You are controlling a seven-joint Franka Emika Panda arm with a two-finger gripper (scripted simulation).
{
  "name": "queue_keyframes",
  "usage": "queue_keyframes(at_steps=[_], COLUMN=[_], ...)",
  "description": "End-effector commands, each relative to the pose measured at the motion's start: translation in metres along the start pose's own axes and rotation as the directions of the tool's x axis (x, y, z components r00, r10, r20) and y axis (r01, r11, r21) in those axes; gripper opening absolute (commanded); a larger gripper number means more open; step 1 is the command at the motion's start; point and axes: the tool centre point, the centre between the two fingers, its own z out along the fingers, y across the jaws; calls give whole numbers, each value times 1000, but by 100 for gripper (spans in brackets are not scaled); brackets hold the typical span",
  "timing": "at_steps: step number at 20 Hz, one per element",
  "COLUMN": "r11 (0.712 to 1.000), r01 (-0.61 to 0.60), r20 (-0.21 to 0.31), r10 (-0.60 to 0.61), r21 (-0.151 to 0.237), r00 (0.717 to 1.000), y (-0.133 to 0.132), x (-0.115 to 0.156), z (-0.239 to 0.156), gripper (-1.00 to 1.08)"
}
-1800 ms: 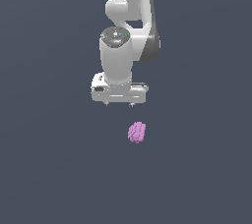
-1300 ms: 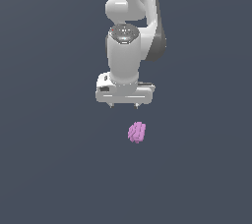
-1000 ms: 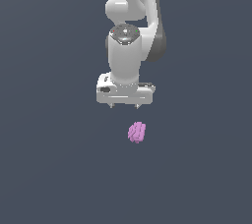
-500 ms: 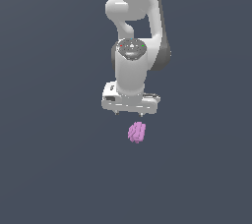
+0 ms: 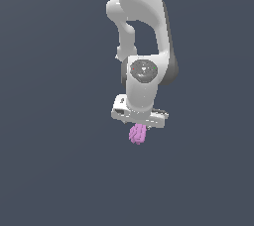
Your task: Pick up the object and move it to a goal position.
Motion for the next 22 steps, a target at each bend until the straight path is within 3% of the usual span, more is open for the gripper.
queue_keyframes(at_steps=[1, 9, 22], r11=[1000, 1000, 1000], r01=[-18, -22, -26], r20=[1, 3, 2], r10=[18, 22, 26], r21=[0, 0, 0], r00=[1000, 1000, 1000], y=[-4, -6, -7], x=[2, 2, 2], z=[6, 12, 59], gripper=[100, 100, 100])
